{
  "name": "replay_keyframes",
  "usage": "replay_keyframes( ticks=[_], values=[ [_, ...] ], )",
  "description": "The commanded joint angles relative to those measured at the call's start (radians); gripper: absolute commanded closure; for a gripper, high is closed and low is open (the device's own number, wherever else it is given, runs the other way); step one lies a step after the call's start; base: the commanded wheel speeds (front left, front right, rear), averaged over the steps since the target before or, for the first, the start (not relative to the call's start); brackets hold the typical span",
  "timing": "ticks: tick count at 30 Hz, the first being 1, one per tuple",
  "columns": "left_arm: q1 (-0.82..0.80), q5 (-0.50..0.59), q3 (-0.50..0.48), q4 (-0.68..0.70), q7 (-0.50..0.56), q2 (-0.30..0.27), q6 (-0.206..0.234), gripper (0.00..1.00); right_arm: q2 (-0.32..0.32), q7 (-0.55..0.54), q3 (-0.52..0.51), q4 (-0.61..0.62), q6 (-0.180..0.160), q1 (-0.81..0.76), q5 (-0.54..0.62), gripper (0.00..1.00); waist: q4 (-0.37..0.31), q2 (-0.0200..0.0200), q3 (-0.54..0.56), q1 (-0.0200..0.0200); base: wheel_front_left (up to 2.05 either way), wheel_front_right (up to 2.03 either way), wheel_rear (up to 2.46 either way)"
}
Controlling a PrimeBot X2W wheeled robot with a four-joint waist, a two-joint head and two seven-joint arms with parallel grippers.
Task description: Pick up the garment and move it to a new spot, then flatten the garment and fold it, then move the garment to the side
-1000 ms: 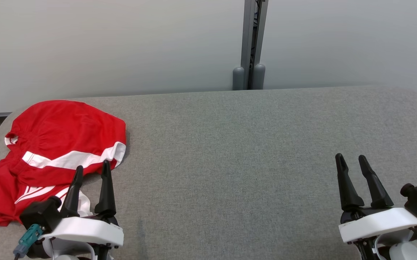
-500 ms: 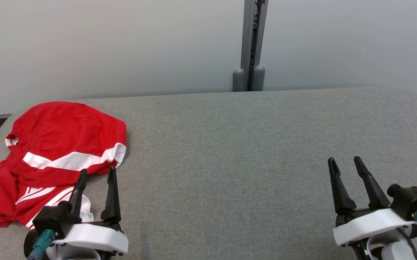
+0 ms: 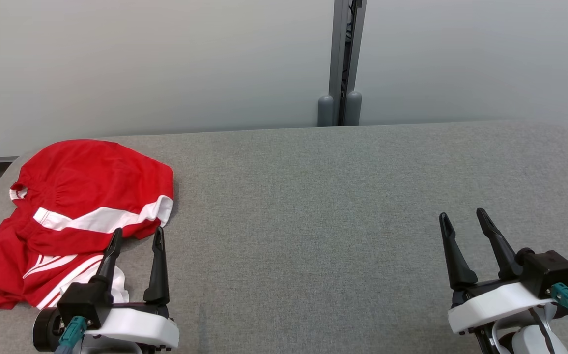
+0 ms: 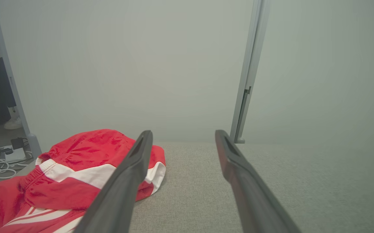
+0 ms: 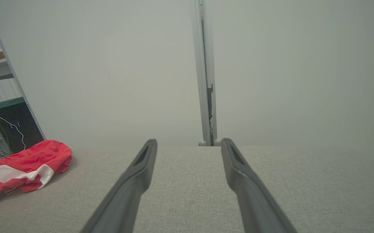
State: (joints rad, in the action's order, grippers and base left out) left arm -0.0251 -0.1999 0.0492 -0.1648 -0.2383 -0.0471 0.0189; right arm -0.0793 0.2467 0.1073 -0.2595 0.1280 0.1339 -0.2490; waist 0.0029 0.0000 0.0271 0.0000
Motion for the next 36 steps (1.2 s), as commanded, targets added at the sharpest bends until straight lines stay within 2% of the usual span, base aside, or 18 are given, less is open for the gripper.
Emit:
replay_keyframes(
  ticks=[1,11,36],
  values=[
    [0.008,0.019,0.001,0.006,-0.009,-0.005,0.006,0.0,-0.006,0.008,0.002,0.001,0.005,0.006,0.013,0.0,0.0,0.0,0.001,0.0,0.0,0.0,0.0],
    [0.018,0.077,0.009,0.011,-0.03,-0.005,0.013,0.0,-0.009,0.021,0.016,-0.003,0.004,0.013,0.068,0.0,0.002,0.0,0.004,0.0,0.0,0.0,0.0],
    [0.013,0.054,0.009,0.0,-0.028,-0.005,0.015,0.0,-0.008,0.02,0.025,-0.015,0.004,0.01,0.054,0.0,0.0,0.0,0.012,0.0,0.0,0.0,0.0]
  ],
)
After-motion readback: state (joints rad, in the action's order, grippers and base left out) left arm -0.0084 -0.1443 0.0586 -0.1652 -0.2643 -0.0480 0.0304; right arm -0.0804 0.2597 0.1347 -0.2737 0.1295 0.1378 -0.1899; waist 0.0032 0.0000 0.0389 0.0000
